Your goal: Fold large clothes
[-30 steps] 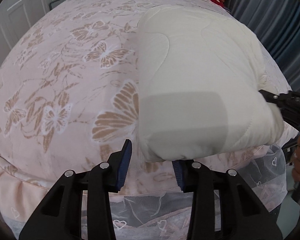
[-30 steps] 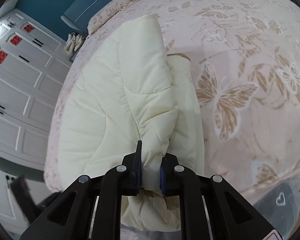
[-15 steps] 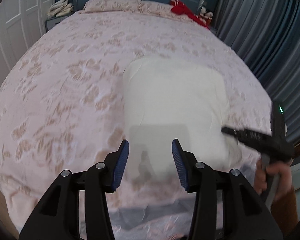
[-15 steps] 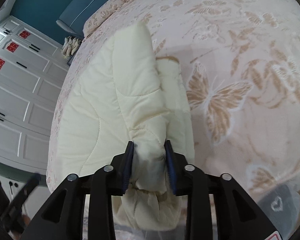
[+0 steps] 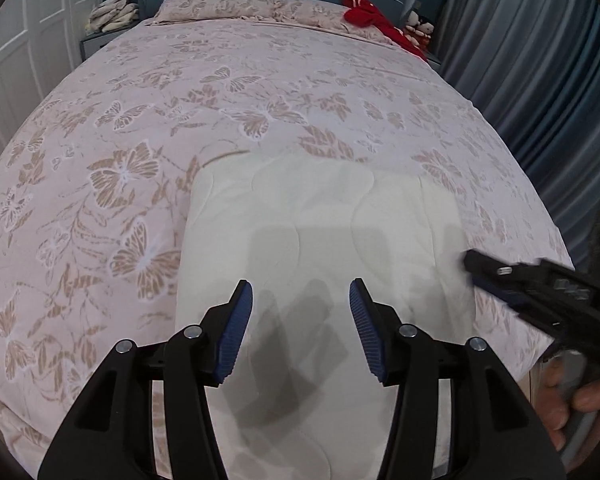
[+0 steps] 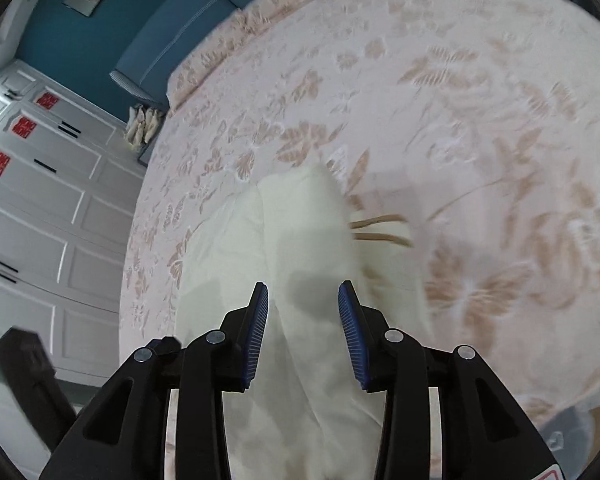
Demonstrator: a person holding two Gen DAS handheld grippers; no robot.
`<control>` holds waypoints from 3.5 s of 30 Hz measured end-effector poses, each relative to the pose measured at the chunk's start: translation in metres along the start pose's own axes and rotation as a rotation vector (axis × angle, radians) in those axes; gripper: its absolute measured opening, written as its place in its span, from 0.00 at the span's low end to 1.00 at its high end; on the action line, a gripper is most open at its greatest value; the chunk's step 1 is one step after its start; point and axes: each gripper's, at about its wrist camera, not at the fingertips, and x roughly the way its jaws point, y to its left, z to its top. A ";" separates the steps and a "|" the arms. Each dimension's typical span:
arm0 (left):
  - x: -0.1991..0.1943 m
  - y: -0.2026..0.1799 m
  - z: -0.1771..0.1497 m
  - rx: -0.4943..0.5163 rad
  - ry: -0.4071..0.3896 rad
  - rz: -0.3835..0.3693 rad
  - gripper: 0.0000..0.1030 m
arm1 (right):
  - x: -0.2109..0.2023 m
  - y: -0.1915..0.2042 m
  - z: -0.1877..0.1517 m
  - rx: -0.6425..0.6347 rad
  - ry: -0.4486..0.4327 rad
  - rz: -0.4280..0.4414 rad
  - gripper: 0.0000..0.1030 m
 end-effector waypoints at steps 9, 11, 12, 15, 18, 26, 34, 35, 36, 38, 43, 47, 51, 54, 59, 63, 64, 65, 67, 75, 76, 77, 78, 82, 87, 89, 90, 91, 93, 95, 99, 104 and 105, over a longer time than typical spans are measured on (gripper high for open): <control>0.019 0.008 0.012 -0.005 0.039 0.025 0.47 | -0.005 -0.008 0.000 -0.001 -0.040 -0.064 0.01; 0.023 0.009 0.010 -0.021 0.052 0.005 0.47 | -0.008 -0.011 -0.001 0.006 -0.050 -0.050 0.13; 0.024 0.008 0.009 -0.020 0.053 0.003 0.47 | -0.010 -0.013 -0.001 0.012 -0.063 -0.061 0.23; 0.029 0.005 0.008 -0.003 0.056 0.014 0.47 | -0.010 -0.022 0.003 0.054 -0.088 -0.041 0.54; 0.035 0.004 0.008 -0.004 0.061 0.024 0.47 | 0.002 -0.020 0.007 0.079 -0.042 -0.001 0.54; 0.025 0.002 0.021 -0.004 0.039 0.027 0.47 | 0.000 0.001 0.003 -0.016 -0.045 -0.001 0.08; 0.051 -0.009 0.009 0.046 0.078 0.083 0.48 | 0.033 -0.018 -0.008 -0.070 -0.024 -0.226 0.09; 0.053 -0.011 0.008 0.058 0.075 0.095 0.48 | 0.038 -0.019 -0.008 -0.074 -0.023 -0.240 0.09; 0.055 -0.013 0.006 0.068 0.072 0.103 0.49 | 0.040 -0.023 -0.009 -0.074 -0.021 -0.247 0.09; 0.061 -0.018 0.004 0.089 0.069 0.124 0.51 | 0.050 -0.028 -0.010 -0.068 -0.016 -0.261 0.10; 0.073 -0.026 -0.001 0.126 0.064 0.157 0.58 | 0.063 -0.041 -0.015 -0.052 -0.015 -0.260 0.14; 0.083 -0.027 -0.007 0.136 0.063 0.179 0.62 | 0.070 -0.039 -0.018 -0.075 -0.019 -0.276 0.14; 0.091 -0.028 -0.010 0.141 0.061 0.194 0.64 | 0.077 -0.037 -0.020 -0.101 -0.025 -0.294 0.15; 0.097 -0.028 -0.011 0.143 0.055 0.203 0.65 | 0.080 -0.038 -0.020 -0.108 -0.028 -0.294 0.15; 0.105 -0.028 -0.016 0.150 0.034 0.222 0.68 | 0.085 -0.040 -0.020 -0.123 -0.041 -0.297 0.15; 0.109 -0.027 -0.019 0.153 0.013 0.230 0.70 | 0.088 -0.041 -0.021 -0.128 -0.051 -0.289 0.15; 0.111 -0.027 -0.020 0.155 0.005 0.233 0.71 | 0.088 -0.042 -0.021 -0.128 -0.056 -0.285 0.15; 0.112 -0.027 -0.021 0.154 -0.002 0.236 0.72 | 0.089 -0.042 -0.021 -0.127 -0.061 -0.283 0.15; 0.113 -0.026 -0.021 0.151 -0.013 0.237 0.74 | 0.089 -0.043 -0.022 -0.124 -0.070 -0.277 0.15; 0.067 0.002 -0.021 0.049 -0.029 0.112 0.78 | 0.039 -0.048 -0.023 -0.022 -0.103 -0.157 0.31; 0.057 0.009 -0.022 0.021 -0.025 0.099 0.80 | 0.030 -0.047 -0.026 -0.021 -0.112 -0.157 0.41; 0.046 0.021 -0.024 -0.015 -0.015 0.077 0.82 | 0.017 -0.047 -0.032 -0.028 -0.113 -0.169 0.45; 0.037 0.034 -0.028 -0.054 -0.002 0.047 0.84 | 0.010 -0.048 -0.037 -0.035 -0.103 -0.175 0.52; 0.029 0.080 -0.045 -0.188 0.089 -0.043 0.86 | 0.003 -0.062 -0.060 -0.007 -0.007 -0.134 0.62; 0.044 0.105 -0.068 -0.328 0.176 -0.185 0.91 | 0.015 -0.082 -0.075 0.116 0.047 -0.038 0.67; 0.051 0.104 -0.073 -0.344 0.191 -0.226 0.92 | 0.023 -0.086 -0.076 0.157 0.071 0.010 0.67; 0.055 0.102 -0.075 -0.352 0.198 -0.244 0.94 | 0.027 -0.087 -0.075 0.169 0.078 0.031 0.68; 0.058 0.101 -0.076 -0.361 0.204 -0.262 0.94 | 0.030 -0.086 -0.075 0.176 0.082 0.043 0.68; 0.064 0.098 -0.076 -0.390 0.217 -0.299 0.94 | 0.035 -0.086 -0.074 0.191 0.083 0.061 0.68; 0.063 0.093 -0.074 -0.384 0.217 -0.292 0.93 | 0.041 -0.085 -0.073 0.199 0.087 0.071 0.68; 0.046 0.080 -0.066 -0.297 0.197 -0.268 0.73 | 0.046 -0.079 -0.066 0.170 0.097 0.074 0.57; 0.011 0.075 -0.060 -0.199 0.160 -0.257 0.53 | 0.031 -0.048 -0.062 0.047 0.080 0.055 0.28; 0.004 0.075 -0.059 -0.181 0.151 -0.243 0.53 | 0.028 -0.040 -0.063 0.022 0.081 0.045 0.27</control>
